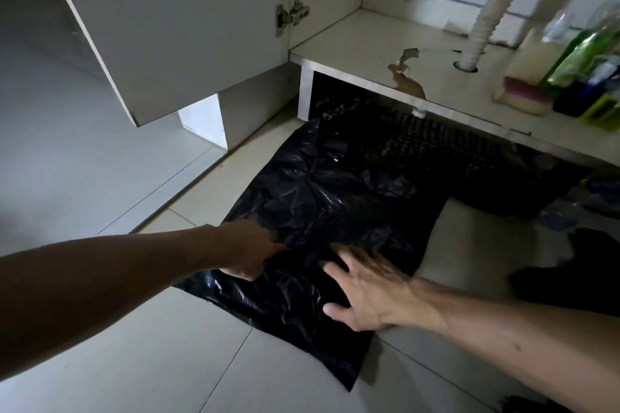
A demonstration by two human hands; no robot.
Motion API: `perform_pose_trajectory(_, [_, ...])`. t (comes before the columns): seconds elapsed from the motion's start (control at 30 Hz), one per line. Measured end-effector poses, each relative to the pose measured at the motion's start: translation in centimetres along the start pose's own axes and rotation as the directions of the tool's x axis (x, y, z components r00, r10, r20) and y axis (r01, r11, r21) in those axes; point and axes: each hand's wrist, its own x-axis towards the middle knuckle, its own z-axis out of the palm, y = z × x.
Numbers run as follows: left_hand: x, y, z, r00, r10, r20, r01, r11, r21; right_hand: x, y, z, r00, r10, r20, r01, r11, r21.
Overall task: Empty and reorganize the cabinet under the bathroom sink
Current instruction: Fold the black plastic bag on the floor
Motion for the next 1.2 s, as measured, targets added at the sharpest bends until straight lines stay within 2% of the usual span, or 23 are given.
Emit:
perform_pose_trajectory(0.1, [0.3,0.0,3.0,0.993,-0.034,0.116,0.035,0.999,-0.005,1.3,1.0,1.4,0.975,0.150,0.167,-0.150,0.989,-0.009])
perform_pose_trajectory(0.2, [-0.5,0.2,4.0,0.977,0.051,0.206,-0.049,0.999,-0.014,1.9,3.2,0.7,0.922,0.190,0.337,-0.177,0.982,-0.069])
perform_pose_trajectory(0.27, [-1.2,0.7,2.3,0.979,0.132,0.154,-0.129,0.991,-0.032,2.1,4.7,-0.4,0.892,0.193,0.408,-0.189,0.981,-0.050])
perform_pose_trajectory(0.33, [-1.2,1.1,0.1,0.985,0.166,-0.036,-0.166,0.986,-0.006,2.6,6.0,-1.2,0.917,0.201,0.346,-0.228,0.973,0.040])
perform_pose_trajectory(0.4, [-0.2,1.3,-1.3,0.966,0.120,-0.230,-0.116,0.993,0.032,3.6,6.9,-1.3,0.951,0.227,0.209,-0.257,0.957,0.131])
perform_pose_trajectory(0.47, [2.1,1.2,-1.6,0.948,0.037,-0.315,-0.042,0.999,-0.010,4.7,7.6,-1.2,0.958,0.262,0.119,-0.280,0.942,0.185])
perform_pose_trajectory(0.53, [4.7,1.2,-1.6,0.969,-0.031,-0.243,0.027,0.999,-0.019,5.5,7.9,-1.1,0.946,0.289,0.145,-0.314,0.929,0.197])
perform_pose_trajectory(0.6, [6.7,0.9,-0.2,0.989,-0.148,0.001,0.147,0.986,-0.081,6.1,8.3,-0.3,0.921,0.297,0.252,-0.339,0.930,0.144])
perform_pose_trajectory(0.67, [7.6,0.2,1.7,0.929,-0.244,0.277,0.295,0.942,-0.161,6.8,8.7,0.5,0.896,0.322,0.307,-0.349,0.936,0.039])
perform_pose_trajectory(0.7, [7.8,-0.2,2.4,0.905,-0.257,0.339,0.334,0.923,-0.192,7.2,8.9,0.3,0.910,0.324,0.258,-0.335,0.942,0.000])
perform_pose_trajectory(0.8, [7.8,-0.4,2.1,0.901,-0.244,0.358,0.341,0.910,-0.237,9.1,9.6,-2.0,0.953,0.301,-0.037,-0.298,0.952,0.069])
perform_pose_trajectory(0.83, [7.9,-0.3,1.5,0.908,-0.244,0.340,0.337,0.908,-0.248,9.8,10.2,-2.7,0.953,0.293,-0.075,-0.284,0.953,0.109])
perform_pose_trajectory(0.87, [8.1,-0.3,1.0,0.925,-0.260,0.278,0.333,0.906,-0.262,10.6,10.8,-3.3,0.956,0.288,-0.064,-0.278,0.952,0.129])
perform_pose_trajectory(0.93, [8.5,-0.4,0.2,0.932,-0.361,0.024,0.349,0.880,-0.321,12.2,11.8,-3.5,0.953,0.301,0.016,-0.300,0.943,0.145])
perform_pose_trajectory(0.97, [8.7,-0.6,-0.1,0.891,-0.443,-0.099,0.380,0.848,-0.370,12.9,12.2,-3.5,0.946,0.323,0.015,-0.321,0.933,0.163])
perform_pose_trajectory(1.0, [9.0,-0.9,-0.2,0.828,-0.536,-0.164,0.430,0.795,-0.428,13.6,12.5,-3.6,0.935,0.354,-0.011,-0.345,0.919,0.192])
perform_pose_trajectory(1.03, [9.4,-1.3,-0.4,0.767,-0.620,-0.167,0.483,0.728,-0.487,14.3,12.8,-3.8,0.922,0.384,-0.048,-0.363,0.900,0.240])
perform_pose_trajectory(1.1, [10.0,-2.2,-0.8,0.677,-0.732,-0.083,0.552,0.578,-0.601,15.7,13.9,-4.7,0.898,0.435,-0.069,-0.387,0.853,0.349])
perform_pose_trajectory(1.2, [11.2,-4.4,-1.8,0.590,-0.806,-0.046,0.530,0.430,-0.731,16.9,15.3,-5.6,0.868,0.496,-0.011,-0.446,0.789,0.422])
